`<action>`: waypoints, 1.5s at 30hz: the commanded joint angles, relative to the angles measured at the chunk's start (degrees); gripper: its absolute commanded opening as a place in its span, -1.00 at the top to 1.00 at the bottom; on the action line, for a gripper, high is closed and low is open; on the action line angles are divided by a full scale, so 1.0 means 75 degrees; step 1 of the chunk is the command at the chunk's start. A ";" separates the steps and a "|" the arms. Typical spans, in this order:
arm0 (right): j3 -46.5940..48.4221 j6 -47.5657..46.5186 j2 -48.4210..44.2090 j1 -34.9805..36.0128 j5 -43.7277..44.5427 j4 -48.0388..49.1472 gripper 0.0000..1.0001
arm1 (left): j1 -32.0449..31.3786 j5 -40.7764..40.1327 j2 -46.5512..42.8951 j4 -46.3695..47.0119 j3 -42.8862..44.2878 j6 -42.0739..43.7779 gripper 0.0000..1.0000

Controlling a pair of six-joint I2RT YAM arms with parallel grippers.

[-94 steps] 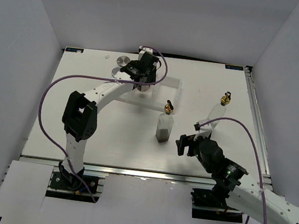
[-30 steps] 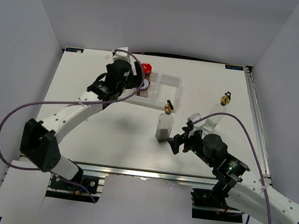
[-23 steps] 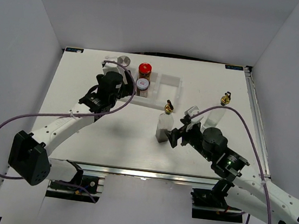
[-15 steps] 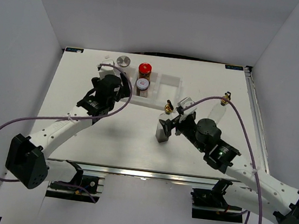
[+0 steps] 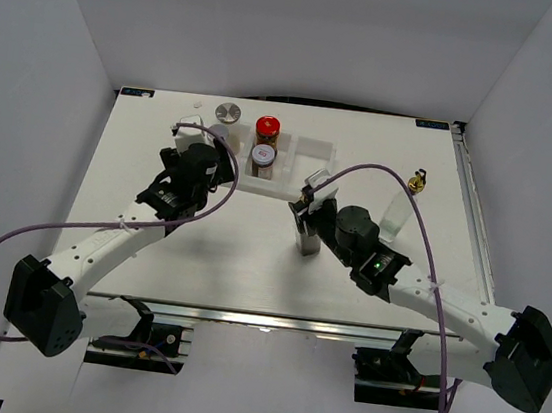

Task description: Organize the condiment bottles

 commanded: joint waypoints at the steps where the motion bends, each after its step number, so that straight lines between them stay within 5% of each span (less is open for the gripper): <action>1: 0.0352 -0.0145 -0.0236 -0.0025 0.0089 0.0819 0.74 | 0.0021 -0.0005 -0.0368 0.0067 -0.0068 0.0124 -0.96; 4: 0.0609 -0.0413 -0.0155 -0.0025 0.0452 0.0725 1.00 | 0.0021 0.0126 -0.0415 0.0091 -0.0115 0.0218 -0.96; 20: 0.3503 -0.0064 0.1473 -0.1840 -0.0729 0.0362 1.00 | 0.0021 -0.0436 -0.0696 -0.0120 -0.0256 0.0242 -0.96; 35: 0.5508 0.0593 0.4157 -0.3388 -0.1902 0.1674 1.00 | 0.0021 -0.0812 -0.0603 -0.0061 -0.0385 0.0289 -0.96; 45: 0.5708 0.0722 0.5282 -0.3376 -0.1153 0.3173 1.00 | 0.0021 -0.0905 -0.0580 -0.0073 -0.0362 0.0300 -0.96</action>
